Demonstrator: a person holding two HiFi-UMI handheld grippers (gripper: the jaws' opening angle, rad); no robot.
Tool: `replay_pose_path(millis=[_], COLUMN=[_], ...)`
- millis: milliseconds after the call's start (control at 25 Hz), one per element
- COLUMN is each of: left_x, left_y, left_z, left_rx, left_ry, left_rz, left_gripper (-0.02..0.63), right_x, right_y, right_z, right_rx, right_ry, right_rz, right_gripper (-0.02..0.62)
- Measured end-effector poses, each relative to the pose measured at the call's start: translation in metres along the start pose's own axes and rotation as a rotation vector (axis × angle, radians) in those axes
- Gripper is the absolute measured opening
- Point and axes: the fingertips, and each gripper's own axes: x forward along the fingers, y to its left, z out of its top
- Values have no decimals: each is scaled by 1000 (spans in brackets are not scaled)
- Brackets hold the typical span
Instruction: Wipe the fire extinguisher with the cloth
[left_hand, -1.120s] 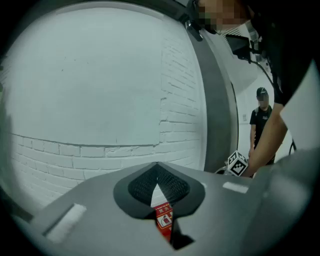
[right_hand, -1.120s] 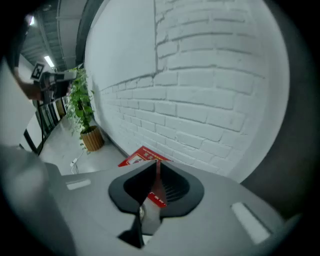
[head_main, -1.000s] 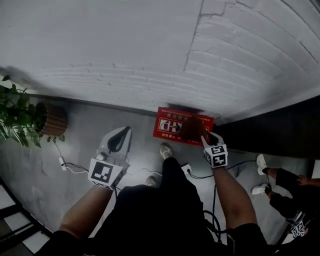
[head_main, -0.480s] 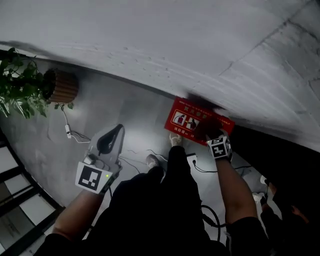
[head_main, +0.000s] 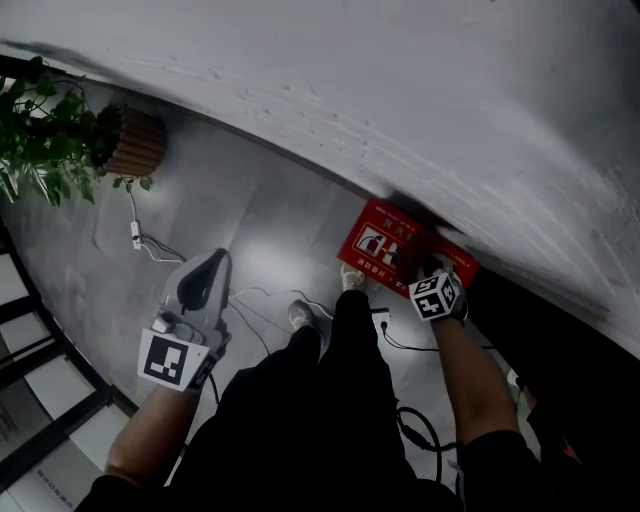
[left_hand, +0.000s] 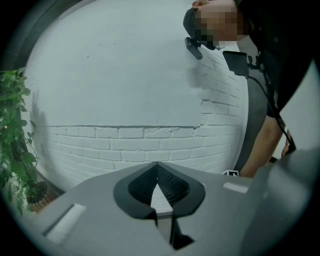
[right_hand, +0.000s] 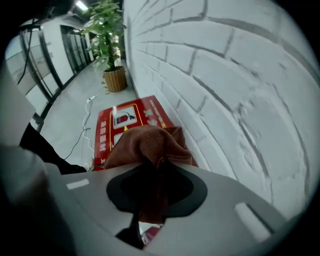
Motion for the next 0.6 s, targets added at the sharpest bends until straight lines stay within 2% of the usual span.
replay_pose_path(millis=[120, 280, 400, 600], left_x=[-5, -16, -29, -43], left_y=[5, 16, 22, 32], left_z=[-1, 1, 2, -2], left_rx=[-3, 4, 1, -12], left_ry=[11, 11, 13, 21], left_rz=[24, 62, 92, 133], left_gripper=[0, 0, 0, 0], right_x=[13, 38, 55, 63], right_y=[10, 24, 27, 31], right_z=[55, 113, 127, 121], right_rx=[-98, -152, -182, -261], right_ry=[-67, -91, -45, 0], right_rz=[30, 60, 66, 65], right_gripper=[66, 66, 66, 64])
